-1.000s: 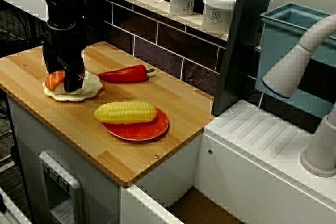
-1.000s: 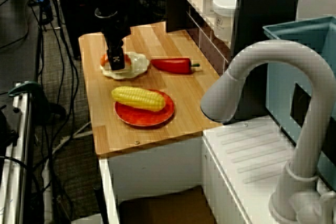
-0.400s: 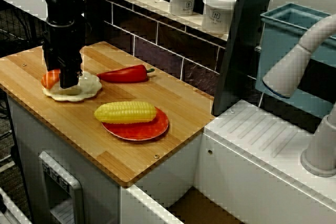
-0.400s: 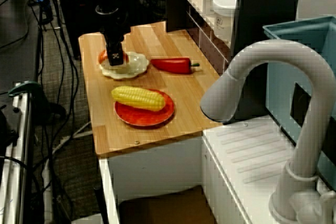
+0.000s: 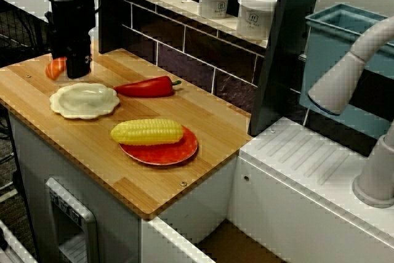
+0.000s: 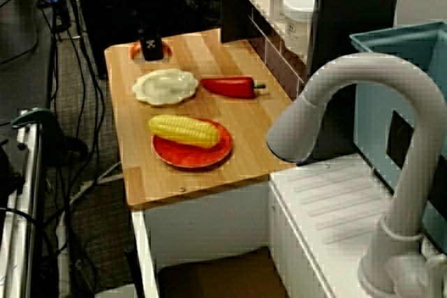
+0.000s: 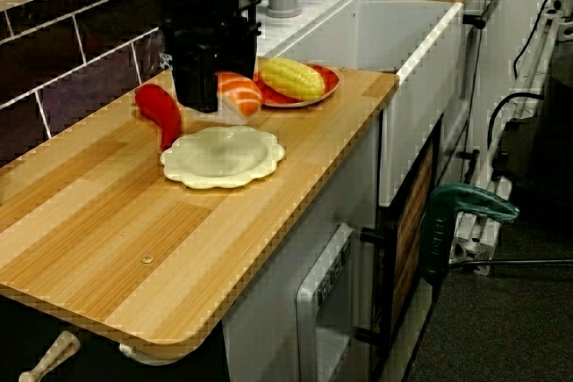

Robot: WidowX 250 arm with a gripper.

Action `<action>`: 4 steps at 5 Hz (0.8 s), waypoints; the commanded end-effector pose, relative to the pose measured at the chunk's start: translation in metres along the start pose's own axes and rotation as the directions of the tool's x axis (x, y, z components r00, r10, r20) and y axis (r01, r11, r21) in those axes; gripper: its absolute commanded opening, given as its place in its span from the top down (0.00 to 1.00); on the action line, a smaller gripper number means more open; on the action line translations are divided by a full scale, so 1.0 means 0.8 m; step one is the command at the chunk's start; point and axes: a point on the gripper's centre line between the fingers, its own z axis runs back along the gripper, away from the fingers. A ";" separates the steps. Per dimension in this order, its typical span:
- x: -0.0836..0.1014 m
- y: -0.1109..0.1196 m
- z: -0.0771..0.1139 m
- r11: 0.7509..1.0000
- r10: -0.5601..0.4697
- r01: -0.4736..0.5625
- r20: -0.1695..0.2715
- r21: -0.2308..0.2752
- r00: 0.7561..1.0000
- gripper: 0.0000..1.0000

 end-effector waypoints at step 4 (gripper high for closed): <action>0.048 -0.087 0.005 0.964 -0.206 0.180 0.123 0.194 0.971 1.00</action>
